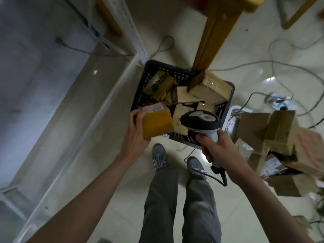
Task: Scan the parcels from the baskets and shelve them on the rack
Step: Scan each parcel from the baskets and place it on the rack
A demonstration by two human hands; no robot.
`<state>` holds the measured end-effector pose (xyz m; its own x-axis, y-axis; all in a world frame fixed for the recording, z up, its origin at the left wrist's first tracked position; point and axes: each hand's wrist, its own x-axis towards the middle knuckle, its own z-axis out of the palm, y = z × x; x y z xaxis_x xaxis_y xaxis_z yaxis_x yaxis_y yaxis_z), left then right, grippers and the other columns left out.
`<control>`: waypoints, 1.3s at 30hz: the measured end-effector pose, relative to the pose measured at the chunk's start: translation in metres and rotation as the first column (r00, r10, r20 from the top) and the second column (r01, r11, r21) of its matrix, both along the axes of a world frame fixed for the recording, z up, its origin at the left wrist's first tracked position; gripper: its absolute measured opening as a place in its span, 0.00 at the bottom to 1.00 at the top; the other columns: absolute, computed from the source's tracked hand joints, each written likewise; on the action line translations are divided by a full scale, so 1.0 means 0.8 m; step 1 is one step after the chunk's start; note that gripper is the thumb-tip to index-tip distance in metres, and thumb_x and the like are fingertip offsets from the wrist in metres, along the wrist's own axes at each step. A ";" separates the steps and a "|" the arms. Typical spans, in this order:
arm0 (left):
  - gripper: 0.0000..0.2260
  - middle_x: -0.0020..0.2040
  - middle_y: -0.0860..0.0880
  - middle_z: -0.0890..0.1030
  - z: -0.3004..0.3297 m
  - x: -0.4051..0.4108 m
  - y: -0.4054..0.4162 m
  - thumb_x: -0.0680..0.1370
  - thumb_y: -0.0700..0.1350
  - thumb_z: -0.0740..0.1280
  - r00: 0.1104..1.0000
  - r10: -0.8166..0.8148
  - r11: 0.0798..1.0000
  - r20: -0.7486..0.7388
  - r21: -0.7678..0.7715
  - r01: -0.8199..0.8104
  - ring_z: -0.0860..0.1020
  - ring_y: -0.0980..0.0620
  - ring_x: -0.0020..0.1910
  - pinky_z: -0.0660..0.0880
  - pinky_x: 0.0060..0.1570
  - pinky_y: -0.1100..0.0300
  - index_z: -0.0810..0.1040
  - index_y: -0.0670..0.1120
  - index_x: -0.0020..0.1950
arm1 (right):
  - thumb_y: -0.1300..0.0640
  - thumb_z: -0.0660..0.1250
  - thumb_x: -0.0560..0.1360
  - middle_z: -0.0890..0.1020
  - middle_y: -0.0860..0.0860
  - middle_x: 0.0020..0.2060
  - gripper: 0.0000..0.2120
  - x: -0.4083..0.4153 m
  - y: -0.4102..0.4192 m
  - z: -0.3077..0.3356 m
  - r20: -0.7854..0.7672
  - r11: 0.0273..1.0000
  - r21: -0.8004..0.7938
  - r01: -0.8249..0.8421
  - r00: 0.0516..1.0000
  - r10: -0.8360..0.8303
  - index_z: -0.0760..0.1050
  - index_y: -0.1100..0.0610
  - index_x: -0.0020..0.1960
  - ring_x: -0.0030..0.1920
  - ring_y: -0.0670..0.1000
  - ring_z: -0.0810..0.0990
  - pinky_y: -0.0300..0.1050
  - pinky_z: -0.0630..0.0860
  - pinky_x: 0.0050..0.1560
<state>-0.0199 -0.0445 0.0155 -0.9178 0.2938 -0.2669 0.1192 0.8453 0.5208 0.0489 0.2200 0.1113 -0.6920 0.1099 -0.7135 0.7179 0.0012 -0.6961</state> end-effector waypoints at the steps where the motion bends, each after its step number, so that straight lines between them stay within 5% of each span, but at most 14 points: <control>1: 0.42 0.74 0.43 0.60 0.016 0.009 -0.005 0.69 0.37 0.78 0.999 0.009 1.000 -0.037 0.021 -0.008 0.75 0.35 0.60 0.82 0.38 0.47 0.58 0.54 0.74 | 0.55 0.68 0.80 0.76 0.49 0.25 0.08 -0.001 0.001 0.017 -0.015 1.000 -0.005 -0.017 1.000 0.017 0.72 0.57 0.46 0.25 0.46 0.73 0.37 0.71 0.27; 11: 0.40 0.79 0.47 0.59 0.178 0.113 -0.035 0.73 0.39 0.76 0.951 0.214 0.976 -0.223 0.095 -0.197 0.73 0.41 0.67 0.82 0.39 0.51 0.56 0.54 0.77 | 0.52 0.68 0.80 0.78 0.50 0.27 0.11 0.024 0.005 0.181 -0.126 0.960 -0.012 -0.281 0.952 0.278 0.73 0.59 0.47 0.26 0.47 0.74 0.39 0.73 0.28; 14: 0.40 0.79 0.48 0.62 0.232 0.147 -0.050 0.74 0.40 0.76 0.930 0.263 0.964 -0.256 0.103 -0.244 0.72 0.45 0.71 0.82 0.48 0.48 0.56 0.53 0.78 | 0.54 0.68 0.81 0.77 0.50 0.24 0.13 0.028 -0.009 0.238 -0.176 0.918 0.006 -0.396 0.903 0.391 0.74 0.58 0.40 0.23 0.46 0.74 0.39 0.72 0.25; 24: 0.35 0.77 0.45 0.67 0.386 0.256 -0.156 0.72 0.32 0.74 0.769 0.236 0.943 -0.594 -0.050 -0.329 0.72 0.44 0.71 0.73 0.66 0.49 0.64 0.46 0.75 | 0.52 0.69 0.80 0.77 0.51 0.27 0.10 0.037 -0.110 0.409 -0.268 0.651 0.031 -0.758 0.622 0.736 0.74 0.58 0.49 0.27 0.51 0.73 0.46 0.70 0.27; 28: 0.37 0.81 0.51 0.62 0.434 0.288 -0.210 0.69 0.29 0.71 0.742 0.280 0.898 -0.609 -0.106 -0.426 0.69 0.46 0.74 0.62 0.72 0.55 0.67 0.47 0.76 | 0.53 0.69 0.80 0.76 0.52 0.28 0.08 0.040 -0.160 0.471 -0.379 0.494 0.060 -0.867 0.439 0.815 0.75 0.49 0.43 0.27 0.51 0.73 0.45 0.70 0.29; 32: 0.35 0.82 0.51 0.60 0.476 0.316 -0.252 0.74 0.30 0.68 0.742 0.268 0.859 -0.615 -0.197 -0.473 0.67 0.47 0.76 0.68 0.69 0.47 0.65 0.49 0.79 | 0.54 0.68 0.80 0.76 0.50 0.24 0.14 0.049 -0.206 0.517 -0.436 0.394 0.158 -0.906 0.294 0.851 0.73 0.54 0.37 0.24 0.49 0.73 0.47 0.73 0.31; 39: 0.45 0.83 0.50 0.55 0.514 0.361 -0.299 0.72 0.29 0.72 0.662 0.197 0.815 -0.724 -0.255 -0.521 0.64 0.44 0.78 0.63 0.73 0.48 0.54 0.52 0.82 | 0.53 0.69 0.80 0.76 0.48 0.25 0.07 0.063 -0.264 0.549 -0.480 0.346 0.197 -0.917 0.218 0.850 0.74 0.53 0.45 0.25 0.47 0.72 0.41 0.71 0.28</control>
